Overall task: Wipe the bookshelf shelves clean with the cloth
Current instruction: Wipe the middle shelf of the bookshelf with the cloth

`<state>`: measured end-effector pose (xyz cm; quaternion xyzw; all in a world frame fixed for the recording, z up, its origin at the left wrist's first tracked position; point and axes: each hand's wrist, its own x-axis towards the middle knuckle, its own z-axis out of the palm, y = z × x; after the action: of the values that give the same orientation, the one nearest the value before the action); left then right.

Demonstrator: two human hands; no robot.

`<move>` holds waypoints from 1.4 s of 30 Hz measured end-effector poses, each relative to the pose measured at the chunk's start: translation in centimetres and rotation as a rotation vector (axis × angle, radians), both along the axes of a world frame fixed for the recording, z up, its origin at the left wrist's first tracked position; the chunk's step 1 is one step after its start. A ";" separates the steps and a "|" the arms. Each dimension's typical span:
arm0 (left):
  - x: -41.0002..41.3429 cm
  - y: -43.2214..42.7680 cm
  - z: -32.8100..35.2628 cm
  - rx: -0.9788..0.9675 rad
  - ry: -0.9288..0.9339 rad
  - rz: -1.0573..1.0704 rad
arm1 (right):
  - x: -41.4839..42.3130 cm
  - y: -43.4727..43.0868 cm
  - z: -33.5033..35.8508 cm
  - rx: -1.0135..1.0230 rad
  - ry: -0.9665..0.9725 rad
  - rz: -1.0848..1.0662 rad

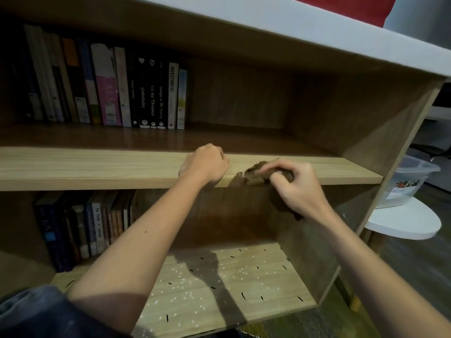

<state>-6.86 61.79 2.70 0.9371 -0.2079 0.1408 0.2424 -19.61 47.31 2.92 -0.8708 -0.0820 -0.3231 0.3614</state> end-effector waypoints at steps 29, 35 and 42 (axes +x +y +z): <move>4.8 -7.5 3.2 0.193 0.094 0.027 | 8.9 -17.2 2.3 -0.294 0.715 -0.624; 8.8 -6.9 3.0 0.257 0.133 0.094 | 15.9 -21.5 2.7 -0.116 0.826 -0.542; 10.2 -7.3 2.3 0.257 0.195 0.094 | 27.5 -24.2 1.4 0.026 0.740 -0.358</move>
<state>3.31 54.46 4.96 0.9784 -0.1554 0.0325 0.1327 7.88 23.07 4.29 -0.9240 0.2106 -0.0468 0.3157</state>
